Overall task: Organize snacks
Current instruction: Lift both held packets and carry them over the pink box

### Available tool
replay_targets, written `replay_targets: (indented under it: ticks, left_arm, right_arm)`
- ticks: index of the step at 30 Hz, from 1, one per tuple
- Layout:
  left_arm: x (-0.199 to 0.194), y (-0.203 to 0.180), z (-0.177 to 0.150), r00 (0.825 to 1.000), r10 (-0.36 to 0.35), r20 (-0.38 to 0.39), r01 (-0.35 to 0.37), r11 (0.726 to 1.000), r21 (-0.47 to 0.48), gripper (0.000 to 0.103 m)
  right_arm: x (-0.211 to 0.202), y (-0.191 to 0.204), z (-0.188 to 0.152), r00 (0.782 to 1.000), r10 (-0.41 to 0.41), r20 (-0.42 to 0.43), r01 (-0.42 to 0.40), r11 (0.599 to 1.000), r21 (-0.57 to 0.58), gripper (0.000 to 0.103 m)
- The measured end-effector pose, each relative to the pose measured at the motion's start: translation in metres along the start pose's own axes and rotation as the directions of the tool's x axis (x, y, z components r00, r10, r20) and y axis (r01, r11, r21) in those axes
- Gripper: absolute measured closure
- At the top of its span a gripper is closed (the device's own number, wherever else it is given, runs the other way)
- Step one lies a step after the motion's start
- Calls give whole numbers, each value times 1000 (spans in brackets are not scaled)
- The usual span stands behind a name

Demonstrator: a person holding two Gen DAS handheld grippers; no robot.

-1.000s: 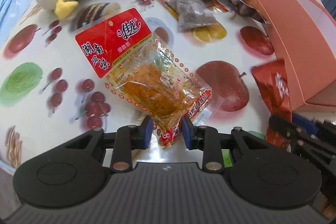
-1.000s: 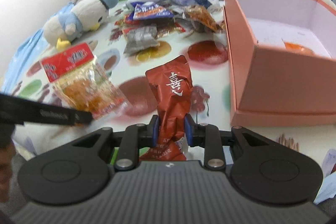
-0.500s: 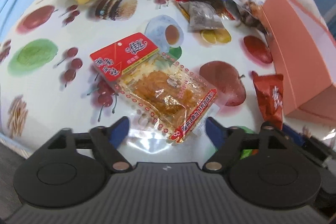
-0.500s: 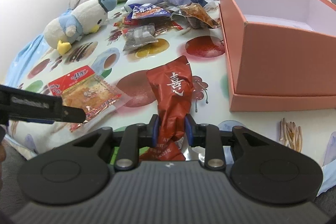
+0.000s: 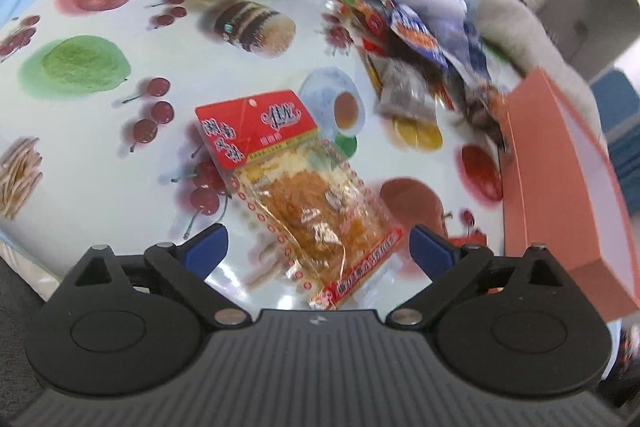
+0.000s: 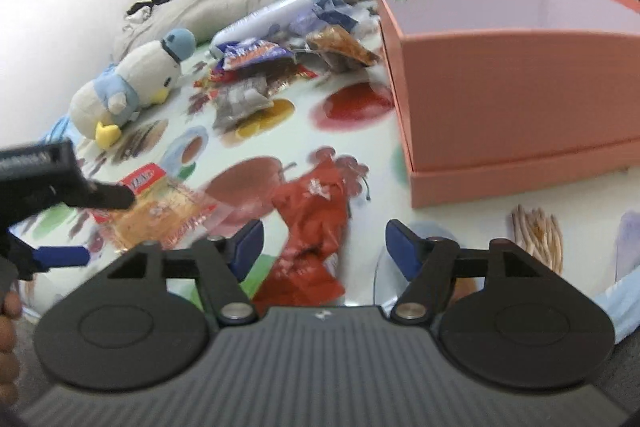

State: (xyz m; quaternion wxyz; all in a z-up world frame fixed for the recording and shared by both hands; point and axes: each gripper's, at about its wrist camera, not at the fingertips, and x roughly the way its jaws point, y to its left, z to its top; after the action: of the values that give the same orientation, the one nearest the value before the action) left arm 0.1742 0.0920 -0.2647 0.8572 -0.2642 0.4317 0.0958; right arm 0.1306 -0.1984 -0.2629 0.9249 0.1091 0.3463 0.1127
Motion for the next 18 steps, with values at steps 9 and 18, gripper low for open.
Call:
replay_targets:
  ticks: [9, 18]
  left_arm:
    - [4, 12, -1, 999, 29, 14, -29, 999, -38, 4]
    - [30, -14, -2, 991, 124, 42, -127, 988, 83, 4]
  right_arm:
    - [7, 6, 0, 999, -18, 27, 19, 999, -38, 34]
    - [21, 11, -6, 1000, -31, -7, 30, 995, -92, 57]
